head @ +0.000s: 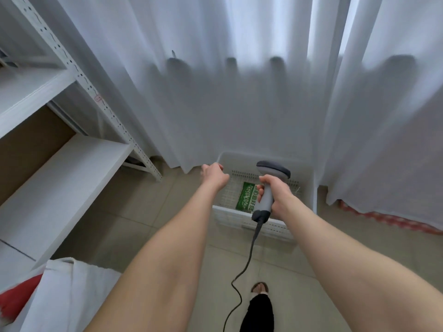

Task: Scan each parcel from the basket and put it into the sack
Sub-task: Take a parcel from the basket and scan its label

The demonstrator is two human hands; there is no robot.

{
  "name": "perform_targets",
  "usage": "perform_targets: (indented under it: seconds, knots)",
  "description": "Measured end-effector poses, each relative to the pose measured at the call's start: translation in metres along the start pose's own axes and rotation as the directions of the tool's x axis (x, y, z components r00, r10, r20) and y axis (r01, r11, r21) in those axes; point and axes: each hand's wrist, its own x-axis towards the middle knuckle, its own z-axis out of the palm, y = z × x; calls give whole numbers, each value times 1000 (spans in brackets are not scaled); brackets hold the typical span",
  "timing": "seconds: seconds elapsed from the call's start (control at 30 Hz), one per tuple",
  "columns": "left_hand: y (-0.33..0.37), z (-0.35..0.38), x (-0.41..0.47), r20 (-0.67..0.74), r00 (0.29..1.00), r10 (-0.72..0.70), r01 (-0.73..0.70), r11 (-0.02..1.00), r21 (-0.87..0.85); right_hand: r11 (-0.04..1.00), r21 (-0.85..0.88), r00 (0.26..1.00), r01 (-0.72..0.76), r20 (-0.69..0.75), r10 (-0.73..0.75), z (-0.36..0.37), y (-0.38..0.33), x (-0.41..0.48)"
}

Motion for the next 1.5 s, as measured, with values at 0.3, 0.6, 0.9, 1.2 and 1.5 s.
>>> perform_targets:
  seconds: [0.3,0.6,0.9,1.2,1.5]
  knots:
    - [83,76,154,139,990,9,-28,990,135,992,89,985,-88,-144,100,-32,-79,152]
    - [93,211,278,254,965,-69,40,992,117,978,71,957,-195,-203,206,-77,-84,318]
    - [-5,387,387,415,886,-206,140,973,182,934,65,907,-350,-225,356,-126,8,519]
    - [-122,515,471,517,783,-345,244,936,255,810,-101,815,-577,-141,562,-156,149,673]
    - [-153,544,477,548,729,-411,488,873,7,810,-66,811,-583,-114,575,-154,192,697]
